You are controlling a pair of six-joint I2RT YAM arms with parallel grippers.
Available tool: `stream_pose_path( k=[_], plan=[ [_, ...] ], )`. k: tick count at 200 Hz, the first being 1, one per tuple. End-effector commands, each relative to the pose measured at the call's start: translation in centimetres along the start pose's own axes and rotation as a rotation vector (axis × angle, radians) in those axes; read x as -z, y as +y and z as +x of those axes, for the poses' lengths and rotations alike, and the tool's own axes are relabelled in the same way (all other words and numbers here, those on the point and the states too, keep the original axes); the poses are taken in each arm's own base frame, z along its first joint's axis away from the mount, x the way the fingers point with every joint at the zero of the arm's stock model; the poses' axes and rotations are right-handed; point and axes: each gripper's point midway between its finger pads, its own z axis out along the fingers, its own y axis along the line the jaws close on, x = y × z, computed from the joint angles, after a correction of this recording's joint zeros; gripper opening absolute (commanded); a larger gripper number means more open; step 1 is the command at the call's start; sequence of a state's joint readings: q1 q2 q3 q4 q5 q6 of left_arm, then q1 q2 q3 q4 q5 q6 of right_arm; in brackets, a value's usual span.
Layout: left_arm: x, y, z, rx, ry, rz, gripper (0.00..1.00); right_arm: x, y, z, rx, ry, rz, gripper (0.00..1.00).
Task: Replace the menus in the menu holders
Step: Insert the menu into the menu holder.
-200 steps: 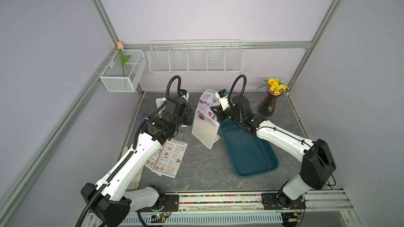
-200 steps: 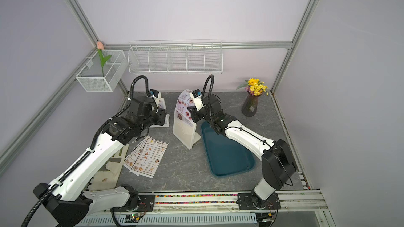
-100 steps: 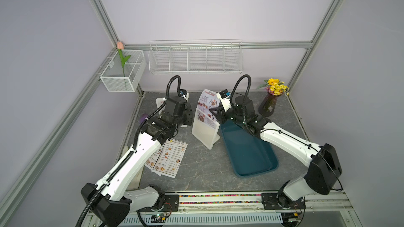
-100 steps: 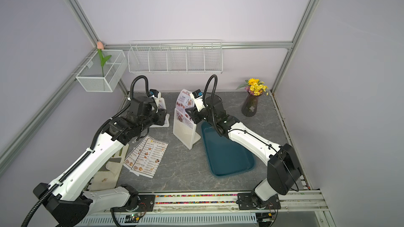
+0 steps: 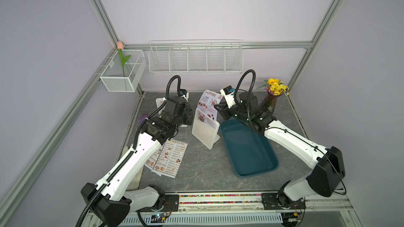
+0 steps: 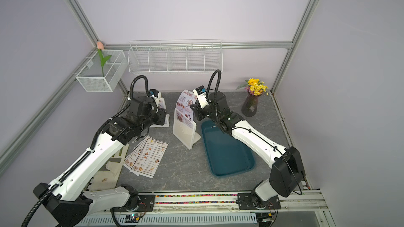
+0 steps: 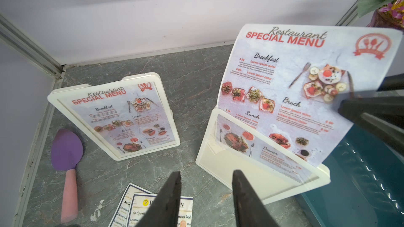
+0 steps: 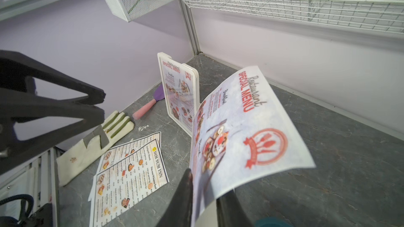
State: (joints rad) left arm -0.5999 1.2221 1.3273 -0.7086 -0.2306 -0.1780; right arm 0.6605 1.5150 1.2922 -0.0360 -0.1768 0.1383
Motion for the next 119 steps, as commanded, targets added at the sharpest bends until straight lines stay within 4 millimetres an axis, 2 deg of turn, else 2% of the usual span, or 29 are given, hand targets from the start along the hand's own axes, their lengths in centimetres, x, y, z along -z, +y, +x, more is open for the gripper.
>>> stream_pose_path(
  k=[1,50,95,119],
  plan=[
    [-0.2,0.2,0.2,0.011,0.004,-0.003,0.41,1.3,0.6,-1.7,0.015,-0.035,-0.017,0.13],
    [-0.3,0.0,0.2,0.014,0.002,0.006,0.41,2.7,1.0,-0.9,0.019,-0.029,-0.027,0.08],
    [-0.1,0.1,0.0,0.014,-0.006,0.001,0.41,2.7,2.1,0.7,0.002,0.009,-0.078,0.09],
    [0.0,0.2,-0.1,0.014,-0.008,0.001,0.41,2.5,1.8,1.4,-0.001,0.025,-0.062,0.1]
  ],
)
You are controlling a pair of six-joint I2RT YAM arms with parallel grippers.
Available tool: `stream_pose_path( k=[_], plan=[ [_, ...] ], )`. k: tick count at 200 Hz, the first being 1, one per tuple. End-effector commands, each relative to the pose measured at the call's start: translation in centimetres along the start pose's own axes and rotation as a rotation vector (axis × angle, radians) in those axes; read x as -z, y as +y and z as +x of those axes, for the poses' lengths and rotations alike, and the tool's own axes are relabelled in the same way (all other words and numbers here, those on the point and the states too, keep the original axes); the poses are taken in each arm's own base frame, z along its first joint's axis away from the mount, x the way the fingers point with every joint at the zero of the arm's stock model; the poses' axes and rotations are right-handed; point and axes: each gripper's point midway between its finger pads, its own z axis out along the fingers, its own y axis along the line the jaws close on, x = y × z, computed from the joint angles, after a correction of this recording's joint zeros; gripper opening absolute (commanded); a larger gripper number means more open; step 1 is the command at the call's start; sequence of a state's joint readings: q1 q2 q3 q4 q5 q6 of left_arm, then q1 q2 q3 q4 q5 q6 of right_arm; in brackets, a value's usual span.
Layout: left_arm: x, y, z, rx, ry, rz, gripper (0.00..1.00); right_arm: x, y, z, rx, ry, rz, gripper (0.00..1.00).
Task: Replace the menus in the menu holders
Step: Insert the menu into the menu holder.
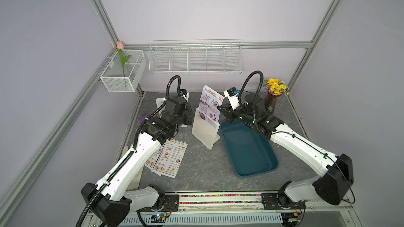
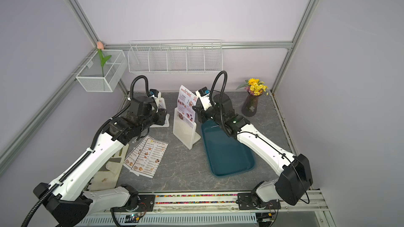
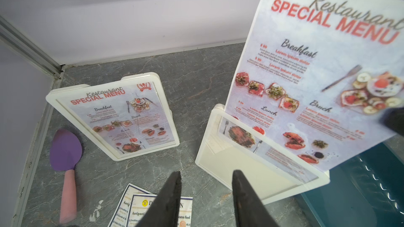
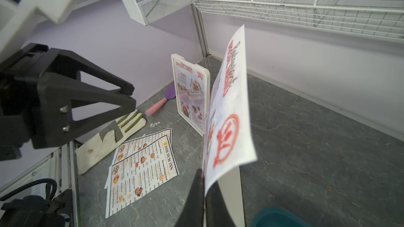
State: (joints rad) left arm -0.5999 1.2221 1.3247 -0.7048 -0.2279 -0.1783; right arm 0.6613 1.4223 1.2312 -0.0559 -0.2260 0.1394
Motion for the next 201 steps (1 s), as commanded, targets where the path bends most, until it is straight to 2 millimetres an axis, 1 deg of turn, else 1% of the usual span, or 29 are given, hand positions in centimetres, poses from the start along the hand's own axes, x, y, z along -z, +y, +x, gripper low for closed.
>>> stream_pose_path(
  k=[1,27,50,73,115,131,145,173,201],
  plan=[
    [0.0,0.2,-0.1,0.013,-0.007,-0.002,0.41,0.0,0.3,1.3,-0.004,0.03,-0.01,0.1],
    [-0.1,0.1,0.0,0.015,-0.002,0.001,0.41,0.1,-0.1,1.6,-0.003,0.03,0.011,0.1],
    [-0.1,0.1,0.0,0.015,-0.005,0.002,0.41,0.2,0.5,1.9,-0.008,0.036,-0.019,0.11],
    [-0.1,0.1,0.1,0.016,-0.003,0.006,0.41,-0.1,1.1,2.7,-0.02,0.057,-0.048,0.15],
    [0.0,0.0,-0.1,0.012,-0.007,0.008,0.41,-0.2,1.0,3.7,-0.048,0.083,-0.041,0.2],
    [-0.2,0.1,0.0,0.011,-0.004,0.0,0.41,-0.2,1.4,4.0,-0.049,0.1,-0.068,0.23],
    [-0.3,0.2,0.1,0.01,0.001,-0.003,0.41,-0.4,1.2,4.2,-0.048,0.108,-0.065,0.26],
    [-0.3,0.3,0.3,0.016,0.003,-0.007,0.42,-0.2,0.3,3.0,-0.063,0.068,-0.055,0.33],
    [-0.3,0.4,0.2,0.017,0.004,-0.013,0.42,-0.6,-0.6,1.7,-0.071,0.042,-0.067,0.34]
  ],
)
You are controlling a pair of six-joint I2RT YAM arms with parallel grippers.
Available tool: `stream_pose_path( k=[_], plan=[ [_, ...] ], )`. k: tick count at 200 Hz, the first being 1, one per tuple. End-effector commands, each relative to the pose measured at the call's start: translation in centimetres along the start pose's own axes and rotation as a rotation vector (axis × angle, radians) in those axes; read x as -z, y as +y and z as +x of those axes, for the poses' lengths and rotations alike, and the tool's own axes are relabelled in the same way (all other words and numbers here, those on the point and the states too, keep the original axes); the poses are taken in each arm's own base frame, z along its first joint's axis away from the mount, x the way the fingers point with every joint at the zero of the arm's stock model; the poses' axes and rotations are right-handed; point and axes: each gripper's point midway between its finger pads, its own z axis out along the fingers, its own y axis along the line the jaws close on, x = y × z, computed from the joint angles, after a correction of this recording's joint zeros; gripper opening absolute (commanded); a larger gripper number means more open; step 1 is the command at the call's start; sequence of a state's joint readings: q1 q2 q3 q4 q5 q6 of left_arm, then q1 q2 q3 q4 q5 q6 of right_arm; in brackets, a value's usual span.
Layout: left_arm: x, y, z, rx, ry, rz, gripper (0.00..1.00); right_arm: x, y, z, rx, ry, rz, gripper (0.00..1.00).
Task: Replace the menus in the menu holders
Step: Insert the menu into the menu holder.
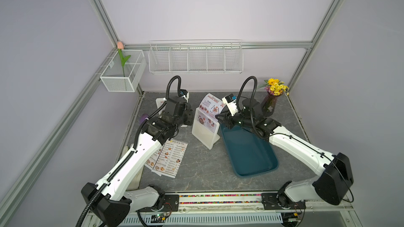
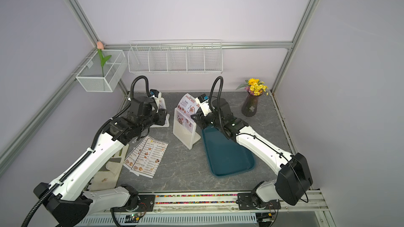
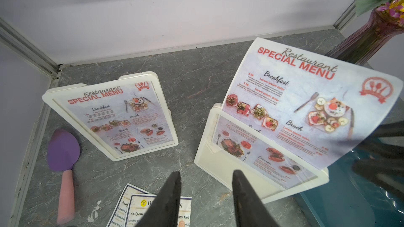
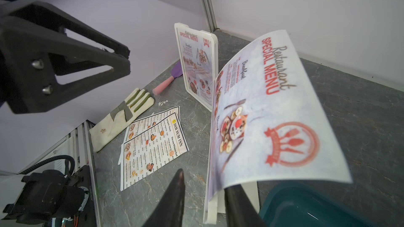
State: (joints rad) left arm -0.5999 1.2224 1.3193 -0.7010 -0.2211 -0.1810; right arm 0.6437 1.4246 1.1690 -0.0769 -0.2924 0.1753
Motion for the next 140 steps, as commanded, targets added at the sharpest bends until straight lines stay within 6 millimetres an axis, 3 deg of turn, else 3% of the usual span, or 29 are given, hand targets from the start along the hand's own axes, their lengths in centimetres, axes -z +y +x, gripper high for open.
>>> stream_pose_path(
  k=[1,44,66,93,140],
  plan=[
    [-0.2,0.5,0.1,0.015,0.002,-0.021,0.42,-0.1,-0.2,-1.9,0.002,-0.045,-0.032,0.34],
    [-0.7,0.6,0.2,0.014,0.011,-0.034,0.42,-0.5,-1.5,-3.2,-0.013,-0.065,-0.052,0.33],
    [-1.0,0.6,0.2,0.009,0.016,-0.042,0.42,-0.8,-2.3,-3.6,-0.029,-0.082,-0.054,0.29],
    [-1.3,0.7,0.0,0.009,0.017,-0.05,0.42,-0.8,-2.2,-4.2,-0.025,-0.097,-0.075,0.18],
    [-1.6,0.7,-0.4,0.005,0.018,-0.052,0.42,-0.9,-1.6,-3.7,-0.026,-0.083,-0.114,0.12]
  ],
)
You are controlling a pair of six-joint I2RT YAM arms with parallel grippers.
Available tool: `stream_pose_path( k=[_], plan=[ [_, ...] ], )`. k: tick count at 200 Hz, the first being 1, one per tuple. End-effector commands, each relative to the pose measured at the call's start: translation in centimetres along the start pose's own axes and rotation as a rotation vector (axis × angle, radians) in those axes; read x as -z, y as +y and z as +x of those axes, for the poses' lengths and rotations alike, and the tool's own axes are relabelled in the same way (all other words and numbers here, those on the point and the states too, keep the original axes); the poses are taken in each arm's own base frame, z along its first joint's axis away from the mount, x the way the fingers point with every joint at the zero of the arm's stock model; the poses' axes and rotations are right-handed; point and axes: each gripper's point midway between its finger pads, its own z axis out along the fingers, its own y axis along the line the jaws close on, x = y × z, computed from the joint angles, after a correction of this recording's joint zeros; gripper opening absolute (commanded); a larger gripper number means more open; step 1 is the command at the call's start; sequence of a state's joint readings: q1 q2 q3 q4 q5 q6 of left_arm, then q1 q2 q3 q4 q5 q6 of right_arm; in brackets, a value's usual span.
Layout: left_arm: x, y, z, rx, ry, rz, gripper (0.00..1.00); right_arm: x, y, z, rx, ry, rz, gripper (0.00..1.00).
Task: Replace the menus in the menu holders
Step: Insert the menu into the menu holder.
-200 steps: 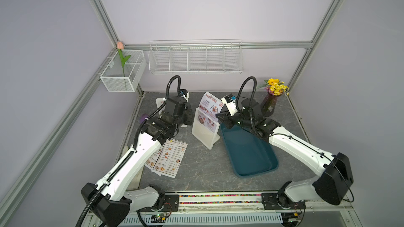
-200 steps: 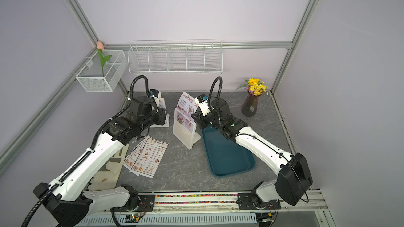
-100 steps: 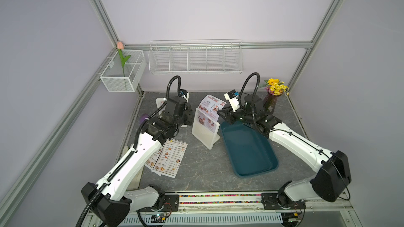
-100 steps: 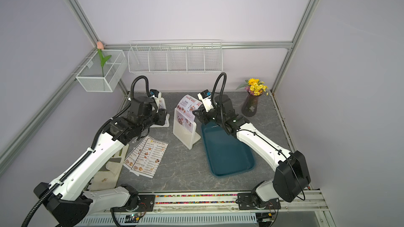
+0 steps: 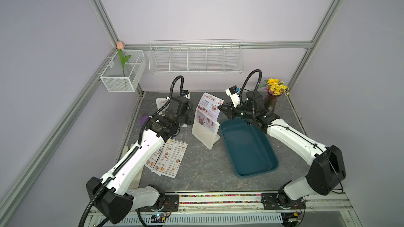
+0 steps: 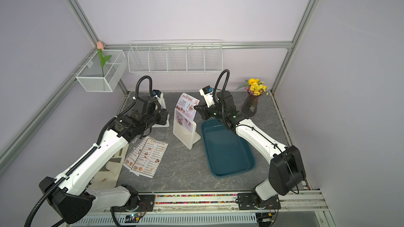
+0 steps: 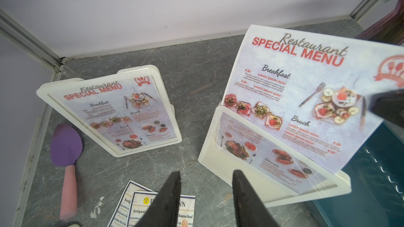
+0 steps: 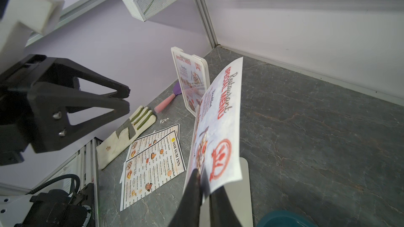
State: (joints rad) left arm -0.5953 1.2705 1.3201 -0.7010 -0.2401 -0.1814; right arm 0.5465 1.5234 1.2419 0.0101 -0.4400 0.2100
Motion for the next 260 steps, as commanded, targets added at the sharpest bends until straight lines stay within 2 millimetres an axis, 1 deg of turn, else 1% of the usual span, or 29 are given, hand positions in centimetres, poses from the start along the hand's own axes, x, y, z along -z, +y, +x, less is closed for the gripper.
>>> stream_pose_path(
  k=[1,32,52,66,92,110,140,161,180,207,228,260],
  plan=[
    [0.1,0.4,-1.2,0.013,-0.022,-0.019,0.42,0.0,0.8,-1.0,0.016,-0.023,-0.046,0.12],
    [0.3,0.2,-1.6,0.008,-0.028,-0.013,0.42,0.4,1.3,0.2,0.008,-0.004,-0.07,0.11],
    [0.3,0.3,-1.8,0.008,-0.029,-0.013,0.42,0.3,1.7,1.2,0.002,0.022,-0.084,0.11],
    [0.3,0.2,-1.9,0.01,-0.032,-0.013,0.42,0.1,1.7,1.9,-0.003,0.039,-0.08,0.11],
    [0.3,0.0,-2.0,0.018,-0.035,-0.001,0.42,0.3,1.7,2.5,-0.008,0.047,-0.074,0.11],
    [0.1,-0.2,-2.0,0.021,-0.034,0.007,0.41,0.1,2.2,3.1,-0.015,0.057,-0.095,0.11],
    [0.0,-0.3,-2.0,0.026,-0.031,0.012,0.41,-0.5,3.0,4.8,-0.033,0.097,-0.108,0.13],
    [0.0,-0.3,-2.1,0.028,-0.035,0.015,0.41,-0.6,3.2,5.6,-0.037,0.112,-0.102,0.19],
    [0.1,-0.3,-2.1,0.031,-0.038,0.018,0.41,-0.4,2.9,5.6,-0.04,0.11,-0.08,0.23],
    [0.1,-0.4,-2.0,0.032,-0.036,0.02,0.41,0.1,1.5,4.3,-0.043,0.083,-0.008,0.27],
    [0.2,-0.4,-2.1,0.035,-0.038,0.022,0.41,0.6,0.7,3.1,-0.051,0.047,0.016,0.28],
    [0.2,-0.4,-2.1,0.036,-0.038,0.021,0.41,0.8,0.7,2.0,-0.036,0.011,0.009,0.27]
  ],
)
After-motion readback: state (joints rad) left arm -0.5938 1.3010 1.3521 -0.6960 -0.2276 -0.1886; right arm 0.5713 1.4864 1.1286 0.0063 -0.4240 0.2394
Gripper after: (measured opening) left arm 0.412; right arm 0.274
